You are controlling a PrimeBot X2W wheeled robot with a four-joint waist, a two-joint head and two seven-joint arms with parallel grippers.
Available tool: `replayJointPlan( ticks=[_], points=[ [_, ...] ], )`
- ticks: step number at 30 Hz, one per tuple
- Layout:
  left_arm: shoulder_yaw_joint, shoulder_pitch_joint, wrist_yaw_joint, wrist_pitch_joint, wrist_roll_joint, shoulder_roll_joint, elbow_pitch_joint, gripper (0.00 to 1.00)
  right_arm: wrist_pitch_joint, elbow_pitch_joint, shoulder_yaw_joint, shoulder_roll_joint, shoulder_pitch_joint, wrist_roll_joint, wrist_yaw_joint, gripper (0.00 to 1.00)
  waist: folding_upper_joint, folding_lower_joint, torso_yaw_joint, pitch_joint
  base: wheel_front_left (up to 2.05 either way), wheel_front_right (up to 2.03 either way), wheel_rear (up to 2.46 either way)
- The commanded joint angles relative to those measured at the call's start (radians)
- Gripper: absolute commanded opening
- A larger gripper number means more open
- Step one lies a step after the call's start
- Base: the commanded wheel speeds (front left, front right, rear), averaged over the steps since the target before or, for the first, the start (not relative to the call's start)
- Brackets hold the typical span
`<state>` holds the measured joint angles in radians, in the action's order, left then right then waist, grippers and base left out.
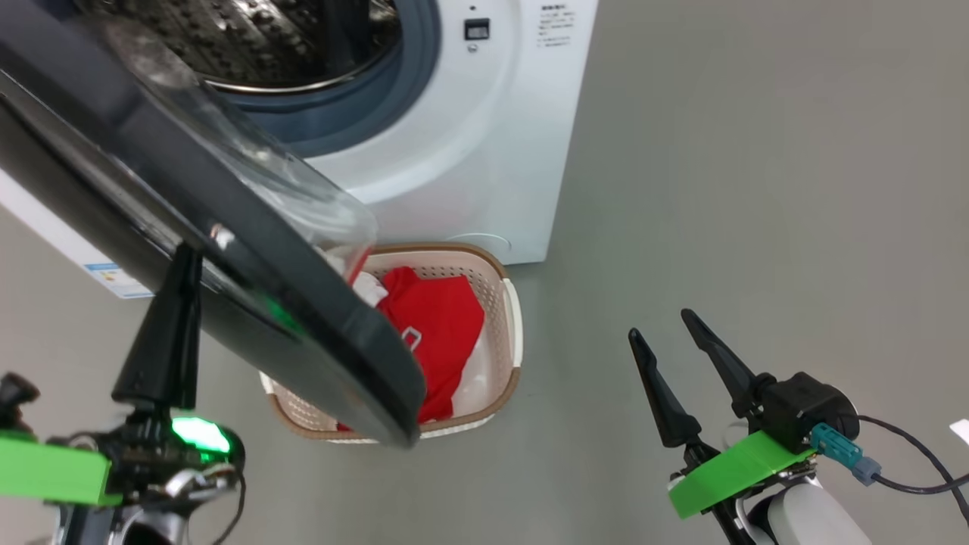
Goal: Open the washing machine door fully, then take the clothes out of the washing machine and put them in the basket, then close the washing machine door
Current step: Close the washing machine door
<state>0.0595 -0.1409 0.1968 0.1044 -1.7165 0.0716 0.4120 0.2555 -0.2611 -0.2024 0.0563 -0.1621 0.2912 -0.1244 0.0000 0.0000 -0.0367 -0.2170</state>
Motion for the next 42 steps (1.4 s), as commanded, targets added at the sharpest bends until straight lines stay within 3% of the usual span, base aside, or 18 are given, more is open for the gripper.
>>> replayJointPlan(
  ticks=[1, 10, 20, 42],
  points=[
    [0.02, -0.046, -0.013, -0.002, 0.01, 0.008, 0.018, 0.0, 0.006, 0.023, -0.024, -0.004, -0.026, 0.007, -0.006, 1.0, 0.0, 0.0, -0.018, -0.016, 0.0, 0.0, 0.0],
    [0.018, -0.157, -0.043, -0.039, 0.034, 0.002, -0.048, 0.0, 0.006, 0.028, -0.026, -0.005, -0.049, 0.017, -0.006, 1.0, 0.0, 0.0, -0.081, -0.066, 0.0, 0.0, 0.0],
    [0.003, -0.315, -0.04, -0.09, 0.074, -0.003, -0.165, 0.0, 0.006, 0.029, -0.026, -0.006, -0.065, 0.025, -0.006, 1.0, 0.0, 0.0, -0.136, -0.119, 0.0, 0.0, 0.0],
    [-0.026, -0.653, -0.1, -0.177, 0.156, -0.007, -0.419, 0.0, 0.006, 0.037, -0.034, -0.006, -0.107, 0.031, -0.006, 1.0, 0.0, 0.0, -0.178, -0.214, 0.0, 0.0, 0.0]
  ],
)
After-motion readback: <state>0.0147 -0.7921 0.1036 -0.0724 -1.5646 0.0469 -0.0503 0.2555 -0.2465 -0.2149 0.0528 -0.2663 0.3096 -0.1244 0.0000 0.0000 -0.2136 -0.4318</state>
